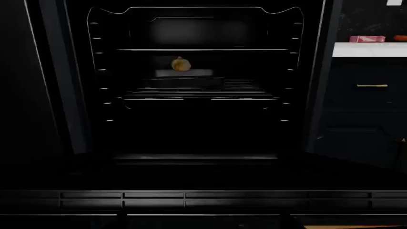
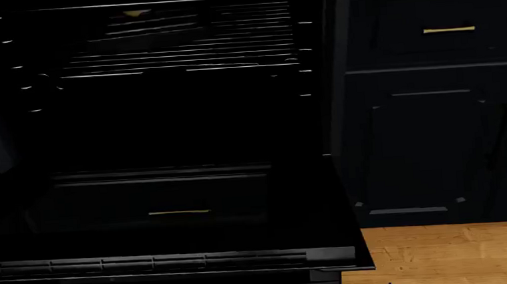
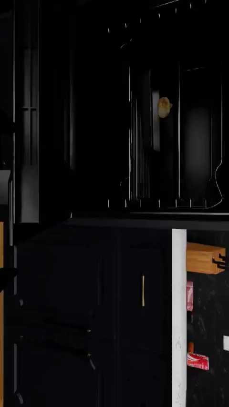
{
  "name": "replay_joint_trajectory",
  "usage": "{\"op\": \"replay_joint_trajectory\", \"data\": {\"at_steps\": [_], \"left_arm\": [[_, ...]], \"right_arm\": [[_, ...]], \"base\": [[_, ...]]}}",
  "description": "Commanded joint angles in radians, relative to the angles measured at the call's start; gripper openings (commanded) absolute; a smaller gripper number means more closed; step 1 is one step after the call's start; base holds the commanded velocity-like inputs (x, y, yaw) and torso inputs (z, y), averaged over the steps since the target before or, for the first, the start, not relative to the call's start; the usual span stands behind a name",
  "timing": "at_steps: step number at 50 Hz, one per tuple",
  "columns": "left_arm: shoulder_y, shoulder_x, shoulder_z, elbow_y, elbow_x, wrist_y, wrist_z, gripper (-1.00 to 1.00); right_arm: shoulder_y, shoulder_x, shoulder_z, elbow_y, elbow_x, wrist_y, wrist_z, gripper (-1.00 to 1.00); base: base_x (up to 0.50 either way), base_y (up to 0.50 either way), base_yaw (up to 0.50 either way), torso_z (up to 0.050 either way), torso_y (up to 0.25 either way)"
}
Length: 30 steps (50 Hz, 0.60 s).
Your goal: Close the oven door
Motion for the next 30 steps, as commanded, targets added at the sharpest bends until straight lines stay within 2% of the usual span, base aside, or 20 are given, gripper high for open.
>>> {"op": "replay_joint_trajectory", "data": {"at_steps": [1, 17, 30], "left_arm": [[0.0, -0.01, 0.011, 0.0, -0.01, 0.0, -0.011, 1.0], [-0.004, -0.056, 0.064, -0.006, -0.047, 0.003, -0.065, 1.0], [-0.005, -0.074, 0.087, -0.005, -0.064, 0.005, -0.086, 1.0]], "right_arm": [[0.026, 0.15, -0.204, 0.027, 0.168, -0.034, 0.197, 1.0], [0.02, 0.176, -0.212, 0.01, 0.18, -0.026, 0.205, 1.0], [0.026, 0.181, -0.219, 0.014, 0.188, -0.02, 0.211, 1.0]], "base": [[0.0, 0.0, 0.0, 0.0, 0.0], [0.0, 0.0, 0.0, -0.001, 0.0], [0.0, 0.0, 0.0, -0.05, 0.0]]}}
